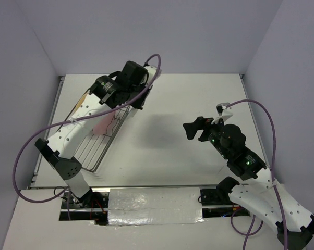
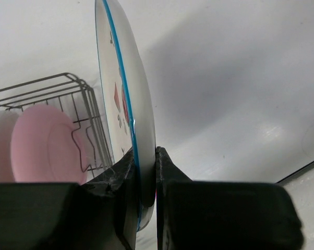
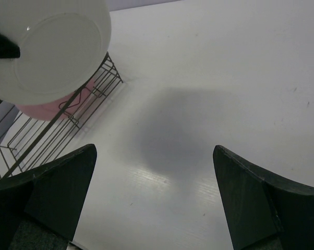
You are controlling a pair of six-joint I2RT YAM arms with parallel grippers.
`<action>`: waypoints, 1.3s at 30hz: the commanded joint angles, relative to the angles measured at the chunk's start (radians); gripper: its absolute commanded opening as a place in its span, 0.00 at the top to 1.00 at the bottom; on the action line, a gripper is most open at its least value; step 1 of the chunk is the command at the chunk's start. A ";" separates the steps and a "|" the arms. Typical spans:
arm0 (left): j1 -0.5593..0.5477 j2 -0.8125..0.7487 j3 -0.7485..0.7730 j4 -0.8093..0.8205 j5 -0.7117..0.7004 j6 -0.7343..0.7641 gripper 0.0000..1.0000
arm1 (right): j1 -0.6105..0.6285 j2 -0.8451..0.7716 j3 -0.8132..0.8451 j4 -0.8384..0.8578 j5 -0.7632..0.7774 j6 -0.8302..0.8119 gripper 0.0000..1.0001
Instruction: Unload the plates from the dish rack
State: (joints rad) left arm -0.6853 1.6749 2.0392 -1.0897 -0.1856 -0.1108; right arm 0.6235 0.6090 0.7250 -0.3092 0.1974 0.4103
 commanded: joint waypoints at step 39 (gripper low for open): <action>-0.557 0.232 -0.671 0.896 -0.851 0.059 1.00 | -0.005 -0.336 0.013 -0.166 0.562 0.211 0.00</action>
State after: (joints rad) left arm -1.2289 1.8938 1.3678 -0.3099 -0.9089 -0.0593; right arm 0.6220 0.2752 0.7441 -0.5014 0.7441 0.6308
